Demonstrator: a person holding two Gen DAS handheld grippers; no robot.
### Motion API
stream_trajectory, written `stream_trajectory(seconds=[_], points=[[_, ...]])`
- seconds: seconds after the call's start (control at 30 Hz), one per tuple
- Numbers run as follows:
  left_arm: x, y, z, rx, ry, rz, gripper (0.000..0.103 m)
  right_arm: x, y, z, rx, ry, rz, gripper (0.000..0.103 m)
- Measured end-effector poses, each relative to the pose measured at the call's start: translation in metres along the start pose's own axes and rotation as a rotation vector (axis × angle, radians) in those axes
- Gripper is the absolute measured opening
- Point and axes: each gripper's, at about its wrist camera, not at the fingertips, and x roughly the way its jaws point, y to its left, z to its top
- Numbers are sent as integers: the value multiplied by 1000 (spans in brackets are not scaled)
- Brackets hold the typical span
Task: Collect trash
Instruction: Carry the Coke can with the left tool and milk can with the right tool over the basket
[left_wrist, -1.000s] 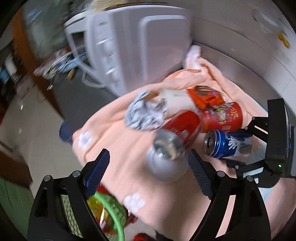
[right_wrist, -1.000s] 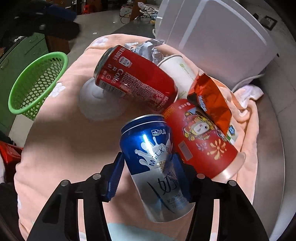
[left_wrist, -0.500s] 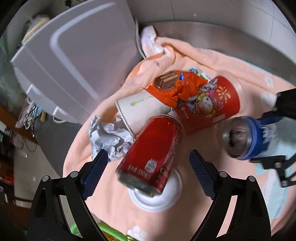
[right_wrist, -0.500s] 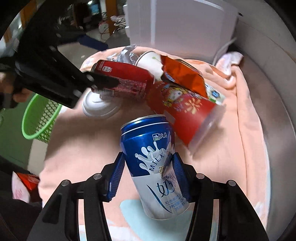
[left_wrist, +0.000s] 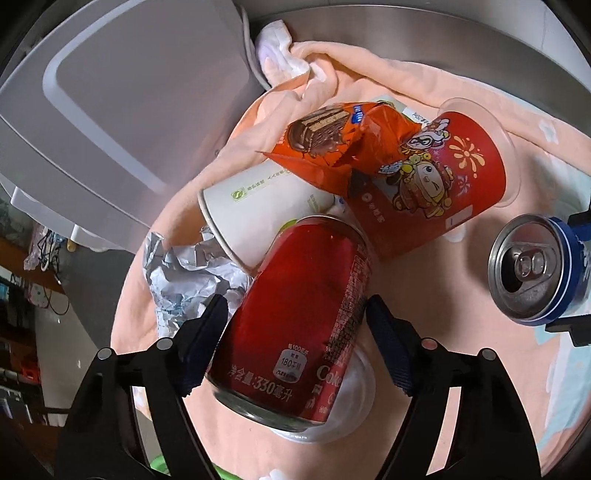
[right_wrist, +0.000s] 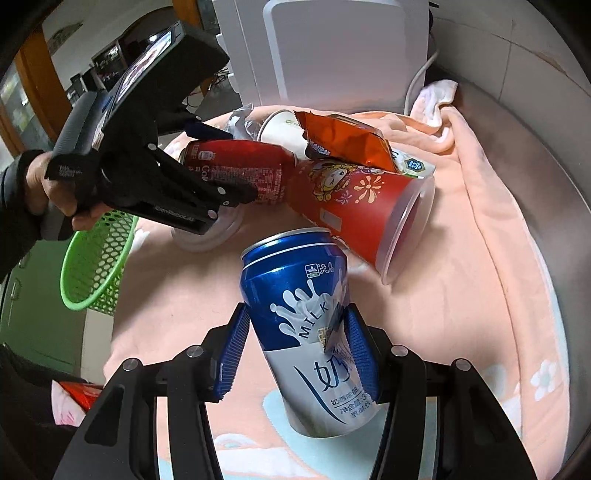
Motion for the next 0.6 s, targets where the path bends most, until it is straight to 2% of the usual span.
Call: stream_trajectory(seconds=[0.3,0.6], points=[[-14,-6,-4,-5,-43,19,72,-1,5,-3,19,-11,10,51],[-52,7,-24,-113,-111,4,70,-8,17,-3,15,-37,19,50]])
